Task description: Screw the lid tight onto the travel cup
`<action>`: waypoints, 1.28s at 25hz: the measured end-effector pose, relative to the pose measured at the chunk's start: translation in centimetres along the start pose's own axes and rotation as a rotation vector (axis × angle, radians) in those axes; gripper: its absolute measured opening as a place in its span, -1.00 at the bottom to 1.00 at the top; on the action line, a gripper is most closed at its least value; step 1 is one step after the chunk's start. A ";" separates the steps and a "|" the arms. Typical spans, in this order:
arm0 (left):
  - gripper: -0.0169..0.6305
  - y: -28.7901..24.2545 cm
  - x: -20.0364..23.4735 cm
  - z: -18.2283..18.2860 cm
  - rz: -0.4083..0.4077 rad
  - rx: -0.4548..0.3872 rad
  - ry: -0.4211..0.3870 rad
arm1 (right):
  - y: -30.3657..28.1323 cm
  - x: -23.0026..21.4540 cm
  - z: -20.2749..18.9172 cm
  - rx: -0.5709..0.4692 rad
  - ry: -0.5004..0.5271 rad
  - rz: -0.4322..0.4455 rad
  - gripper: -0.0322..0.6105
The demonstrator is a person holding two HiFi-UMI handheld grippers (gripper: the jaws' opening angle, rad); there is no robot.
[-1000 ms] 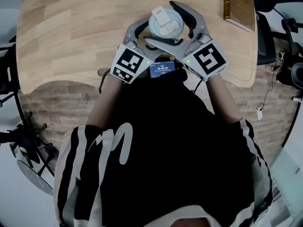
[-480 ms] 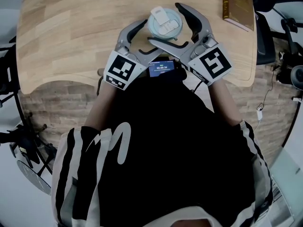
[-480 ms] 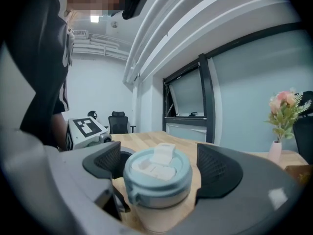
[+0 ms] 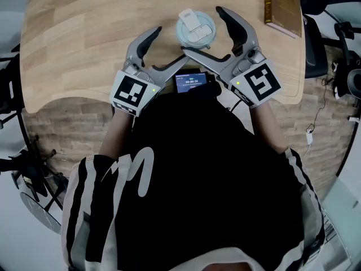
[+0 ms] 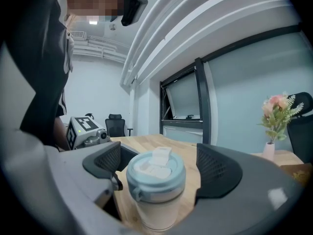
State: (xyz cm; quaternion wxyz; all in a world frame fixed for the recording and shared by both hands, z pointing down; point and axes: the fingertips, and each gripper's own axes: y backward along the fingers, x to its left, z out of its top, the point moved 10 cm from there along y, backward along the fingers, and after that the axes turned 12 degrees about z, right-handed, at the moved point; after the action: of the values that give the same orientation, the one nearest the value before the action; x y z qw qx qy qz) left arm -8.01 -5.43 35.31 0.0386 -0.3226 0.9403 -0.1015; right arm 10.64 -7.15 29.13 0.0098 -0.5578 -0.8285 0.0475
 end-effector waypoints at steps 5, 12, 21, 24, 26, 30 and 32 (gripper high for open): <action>0.27 0.5 0.5 0.6 0.034 -0.025 0.013 | 0.4 0.1 0.0 -0.006 0.005 -0.016 0.58; 0.27 1.0 0.9 0.7 0.046 -0.042 0.017 | 0.9 0.6 0.0 0.004 0.023 -0.033 0.51; 0.10 1.6 0.9 1.3 0.029 -0.040 0.055 | 1.5 0.8 0.0 -0.034 -0.016 -0.038 0.17; -0.11 1.9 1.0 1.6 0.048 -0.047 0.052 | 1.4 1.0 -0.1 -0.032 -0.015 -0.030 0.08; -0.12 2.0 1.1 1.7 0.055 -0.056 0.039 | 1.3 1.1 0.0 -0.033 -0.013 -0.025 0.01; -0.26 2.0 1.2 1.8 0.069 -0.066 0.028 | 1.2 1.3 0.0 -0.034 0.001 -0.026 -0.17; -0.31 1.9 1.2 2.0 0.080 -0.073 0.029 | 1.3 1.4 0.1 -0.041 0.007 -0.039 -0.31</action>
State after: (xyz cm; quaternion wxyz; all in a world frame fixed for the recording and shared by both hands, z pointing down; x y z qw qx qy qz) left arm -9.78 -5.05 32.91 0.0171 -0.2845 0.9560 -0.0700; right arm 11.27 -5.40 28.90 0.0021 -0.5419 -0.8400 0.0282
